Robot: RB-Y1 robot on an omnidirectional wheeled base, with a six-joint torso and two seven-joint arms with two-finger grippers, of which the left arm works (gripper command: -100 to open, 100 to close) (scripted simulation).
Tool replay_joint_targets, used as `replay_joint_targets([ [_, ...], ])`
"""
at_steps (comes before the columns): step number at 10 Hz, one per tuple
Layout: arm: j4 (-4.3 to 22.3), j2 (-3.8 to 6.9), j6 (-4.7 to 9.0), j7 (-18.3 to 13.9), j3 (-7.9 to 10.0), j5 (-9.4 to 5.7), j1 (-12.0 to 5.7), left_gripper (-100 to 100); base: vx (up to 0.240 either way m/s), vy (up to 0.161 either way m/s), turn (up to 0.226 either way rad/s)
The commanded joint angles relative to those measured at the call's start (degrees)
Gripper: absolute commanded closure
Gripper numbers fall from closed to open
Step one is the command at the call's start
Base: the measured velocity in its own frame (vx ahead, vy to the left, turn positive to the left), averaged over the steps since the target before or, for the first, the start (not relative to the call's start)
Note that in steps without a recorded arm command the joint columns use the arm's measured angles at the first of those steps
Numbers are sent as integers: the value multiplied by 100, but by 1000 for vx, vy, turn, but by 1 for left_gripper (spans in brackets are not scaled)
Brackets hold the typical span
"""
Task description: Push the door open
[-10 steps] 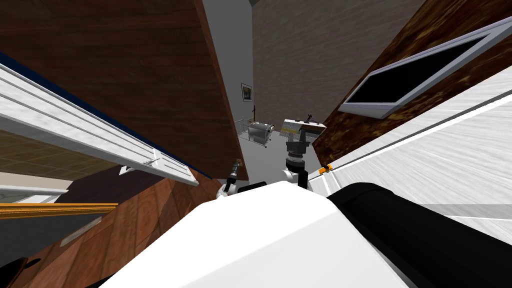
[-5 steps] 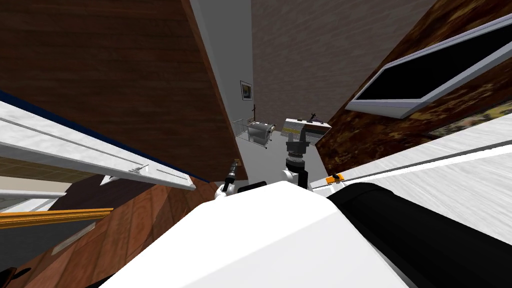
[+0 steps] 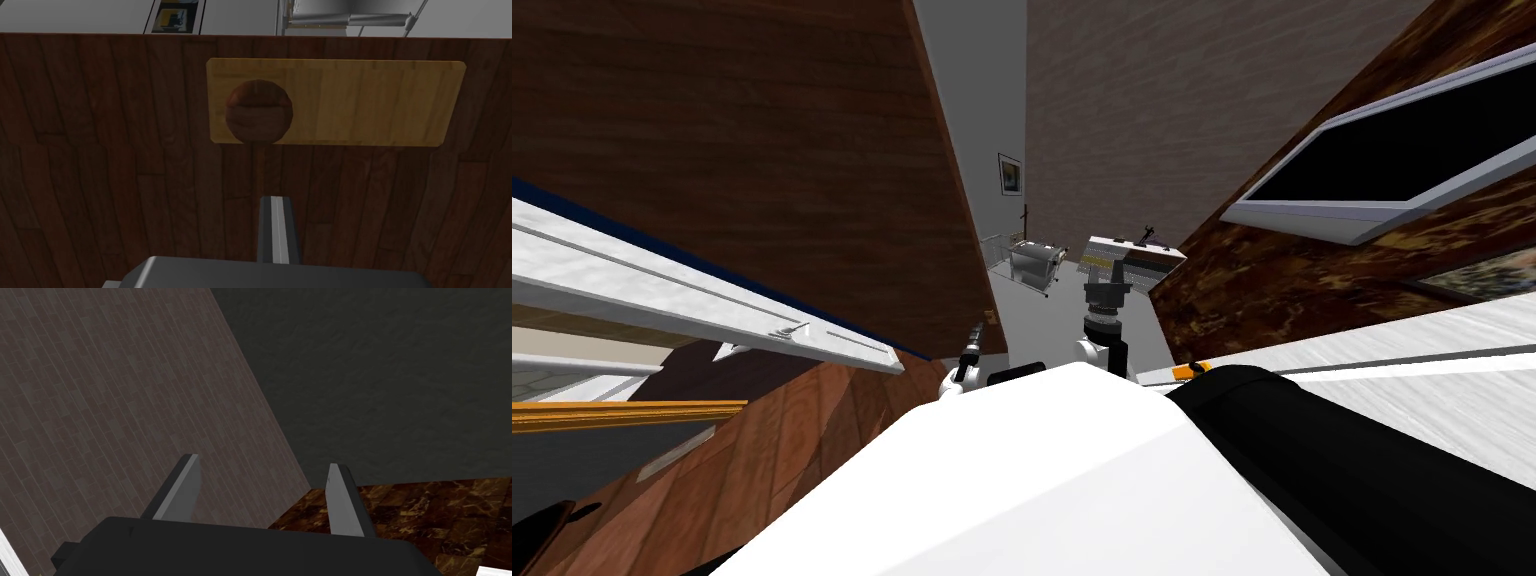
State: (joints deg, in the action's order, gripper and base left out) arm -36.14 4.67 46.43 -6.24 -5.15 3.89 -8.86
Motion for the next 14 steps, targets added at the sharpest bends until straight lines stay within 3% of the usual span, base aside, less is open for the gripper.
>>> replay_joint_targets([
  [1, -21, -13, -30, -13, 6, -13, 8, -100, -193, -49, 36],
  [5, -70, -107, -88, -42, 29, -54, 16, -100, -214, -54, 52],
  [6, -77, -90, -84, -36, 24, -47, 23, -100, -94, -36, 11],
  [10, -47, -66, -21, 9, 72, -69, 38, -100, 184, -21, -24],
  [14, -9, -119, 59, 63, 129, -95, 52, -100, 251, -50, -30],
])
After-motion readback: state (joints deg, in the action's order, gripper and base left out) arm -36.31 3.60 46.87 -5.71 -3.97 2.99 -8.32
